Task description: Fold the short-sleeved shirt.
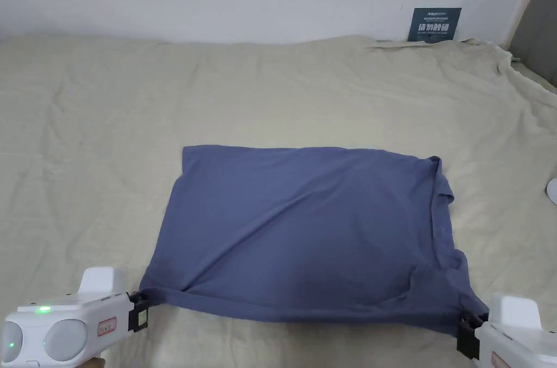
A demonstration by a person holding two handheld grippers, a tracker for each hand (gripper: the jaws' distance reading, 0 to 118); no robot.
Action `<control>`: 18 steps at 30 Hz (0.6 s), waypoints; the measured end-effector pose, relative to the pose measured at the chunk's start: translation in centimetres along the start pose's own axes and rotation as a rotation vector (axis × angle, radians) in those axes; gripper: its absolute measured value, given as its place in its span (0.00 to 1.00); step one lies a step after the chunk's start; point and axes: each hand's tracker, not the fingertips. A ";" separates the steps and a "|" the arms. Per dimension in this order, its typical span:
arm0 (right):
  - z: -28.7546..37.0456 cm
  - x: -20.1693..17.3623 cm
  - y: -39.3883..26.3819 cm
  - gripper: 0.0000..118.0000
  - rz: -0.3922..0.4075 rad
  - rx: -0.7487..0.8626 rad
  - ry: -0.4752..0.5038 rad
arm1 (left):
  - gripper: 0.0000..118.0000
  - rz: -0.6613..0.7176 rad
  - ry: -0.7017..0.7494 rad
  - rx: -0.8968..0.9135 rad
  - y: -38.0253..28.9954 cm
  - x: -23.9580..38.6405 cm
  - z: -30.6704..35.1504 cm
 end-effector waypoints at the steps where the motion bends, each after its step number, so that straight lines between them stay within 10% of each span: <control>1: 0.5 -0.1 0.7 0.04 0.007 0.023 0.004 | 0.02 0.006 -0.003 0.008 0.4 0.0 0.1; 18: -8.4 -0.4 13.6 0.04 0.098 0.065 -0.023 | 0.02 -0.021 0.040 0.029 13.0 1.3 -8.2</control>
